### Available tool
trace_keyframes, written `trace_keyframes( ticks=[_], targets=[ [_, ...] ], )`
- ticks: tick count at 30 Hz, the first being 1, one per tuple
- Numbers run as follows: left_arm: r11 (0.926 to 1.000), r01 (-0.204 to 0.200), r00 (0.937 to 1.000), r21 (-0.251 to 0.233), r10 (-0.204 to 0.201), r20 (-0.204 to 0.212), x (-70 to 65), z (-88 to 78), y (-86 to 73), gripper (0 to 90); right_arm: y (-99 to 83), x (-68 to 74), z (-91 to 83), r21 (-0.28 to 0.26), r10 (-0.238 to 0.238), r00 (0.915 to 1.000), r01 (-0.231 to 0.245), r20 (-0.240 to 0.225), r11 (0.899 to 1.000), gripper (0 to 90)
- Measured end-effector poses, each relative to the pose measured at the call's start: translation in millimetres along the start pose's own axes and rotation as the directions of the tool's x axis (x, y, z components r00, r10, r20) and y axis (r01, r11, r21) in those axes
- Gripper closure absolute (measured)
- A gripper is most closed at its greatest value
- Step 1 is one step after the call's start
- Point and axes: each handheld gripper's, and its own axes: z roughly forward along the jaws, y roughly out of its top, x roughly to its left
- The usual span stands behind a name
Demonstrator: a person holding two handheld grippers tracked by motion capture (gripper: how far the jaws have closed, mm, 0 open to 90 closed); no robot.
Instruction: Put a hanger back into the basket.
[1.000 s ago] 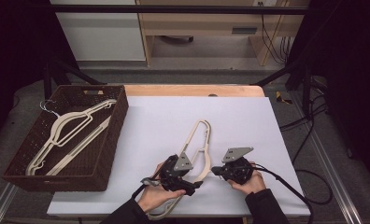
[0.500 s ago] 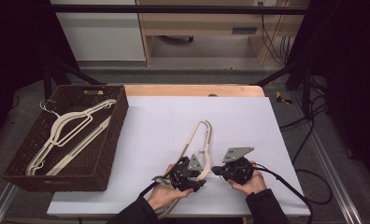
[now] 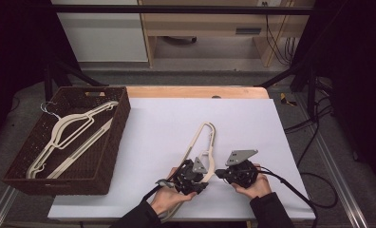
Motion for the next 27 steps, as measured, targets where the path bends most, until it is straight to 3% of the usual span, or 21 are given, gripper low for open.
trace_keyframes(
  ticks=[6,7,11,13,16,20,21,23,25,27],
  targets=[
    [1.0,-0.006,0.9997,-0.002,0.006,-0.022,-2.0,-5.1,0.9,72.8,0.4,0.5,-3.0,-0.031,-0.012,0.9999,0.012,-0.003,0.999,88.9],
    [1.0,-0.001,0.9998,0.001,0.001,-0.02,-2.0,-6.0,0.7,72.9,0.8,0.6,-5.1,-0.049,-0.012,0.9999,0.012,0.0,0.999,90.0],
    [1.0,0.0,0.9993,-0.007,0.0,-0.038,-2.8,-11.2,-0.6,73.2,3.9,0.3,-24.0,-0.157,-0.007,0.9996,0.003,-0.026,0.988,80.4],
    [0.9999,0.006,0.999,-0.015,-0.006,-0.044,-1.7,-16.4,-0.8,73.4,4.8,-0.7,-37.5,-0.222,-0.004,0.9999,0.0,-0.015,0.975,77.5],
    [0.9984,0.031,0.9981,-0.048,-0.034,-0.051,1.0,-26.7,-1.3,73.9,4.5,-2.0,-59.5,-0.324,0.011,0.9993,0.0,0.034,0.946,68.5],
    [0.9946,0.052,0.9956,-0.089,-0.059,-0.072,8.2,-45.0,-3.7,74.8,-1.3,-7.5,-84.4,-0.447,0.072,0.9936,-0.025,0.088,0.894,53.2],
    [0.9946,0.052,0.9956,-0.089,-0.059,-0.072,8.2,-45.0,-3.7,75.1,-1.3,-7.5,-84.4,-0.447,0.072,0.9936,-0.025,0.088,0.894,53.2],
    [0.9928,0.062,0.9942,-0.102,-0.071,-0.081,13.7,-55.4,-5.6,75.6,-7.8,-13.4,-94.3,-0.496,0.125,0.986,-0.054,0.111,0.866,44.3],
    [0.9898,0.08,0.9922,-0.118,-0.09,-0.087,18.0,-62.8,-7.6,75.9,-12.8,-18.0,-97.8,-0.519,0.169,0.9771,-0.079,0.129,0.851,37.6],
    [0.9886,0.085,0.9907,-0.124,-0.097,-0.095,22.6,-69.5,-9.8,76.5,-18.0,-22.5,-98.8,-0.525,0.208,0.9669,-0.102,0.147,0.845,33.8]
  ],
)
